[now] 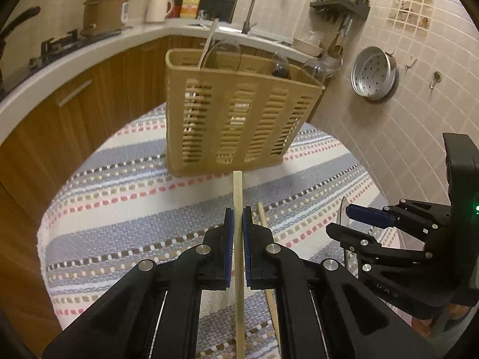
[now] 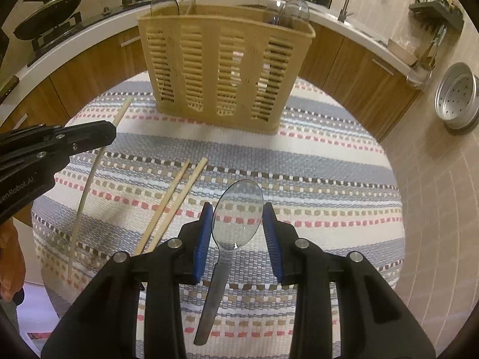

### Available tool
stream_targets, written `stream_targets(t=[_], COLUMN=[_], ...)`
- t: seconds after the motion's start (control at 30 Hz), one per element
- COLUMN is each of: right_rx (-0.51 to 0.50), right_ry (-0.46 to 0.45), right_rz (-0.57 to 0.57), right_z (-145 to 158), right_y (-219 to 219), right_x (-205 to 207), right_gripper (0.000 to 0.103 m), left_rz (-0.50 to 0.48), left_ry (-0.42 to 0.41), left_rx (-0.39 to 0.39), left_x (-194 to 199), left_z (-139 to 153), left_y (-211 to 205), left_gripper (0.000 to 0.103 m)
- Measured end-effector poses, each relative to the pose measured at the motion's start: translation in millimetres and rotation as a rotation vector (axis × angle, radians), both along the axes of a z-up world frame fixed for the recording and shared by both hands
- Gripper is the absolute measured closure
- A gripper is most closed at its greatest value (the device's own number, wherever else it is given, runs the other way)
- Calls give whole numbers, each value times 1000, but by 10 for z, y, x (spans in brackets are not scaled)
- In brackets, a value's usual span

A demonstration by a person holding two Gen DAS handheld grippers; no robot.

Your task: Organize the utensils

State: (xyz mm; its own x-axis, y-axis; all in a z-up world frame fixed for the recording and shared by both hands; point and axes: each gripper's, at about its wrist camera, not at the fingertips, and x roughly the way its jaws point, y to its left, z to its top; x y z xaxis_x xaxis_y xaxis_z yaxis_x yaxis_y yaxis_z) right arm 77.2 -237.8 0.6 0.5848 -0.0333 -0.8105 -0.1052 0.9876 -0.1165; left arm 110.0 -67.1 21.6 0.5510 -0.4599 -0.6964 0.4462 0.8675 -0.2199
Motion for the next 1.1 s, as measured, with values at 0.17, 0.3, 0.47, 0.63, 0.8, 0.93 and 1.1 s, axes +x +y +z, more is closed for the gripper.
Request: stream_targets(t=[0.17,0.3,0.47,0.63,0.8,0.93,1.1], right_rx=[-17,-11,-9,50,180,274,294], right_ry=[-25,-41,-85,-184,-263,-219,-111], right_rz=[6,0,5,10,21,23,-5], right_z=[72,100,189,490,909,880,587], right_y=[41,26,22,-31,-243,-466,-704], right_x=[-30,-65,-139,-280,-217,-114,-30], right_gripper=[72,72,73,100,100,100,96], left_rz=[-2,6,17,43,72,69,61], left_ry=[-22,-32,-67,-154,-277,-279,-212], left_rx=[-11,-28,-63,-138,-221,-237,-242], left_x=[-40,-45,-55,-105,-92,-9,122], left_z=[70,84,142,402,853,869,611], left_y=[-25,-12,31,122,218,239,257], left_gripper=[99,99,99,99,99,99,99])
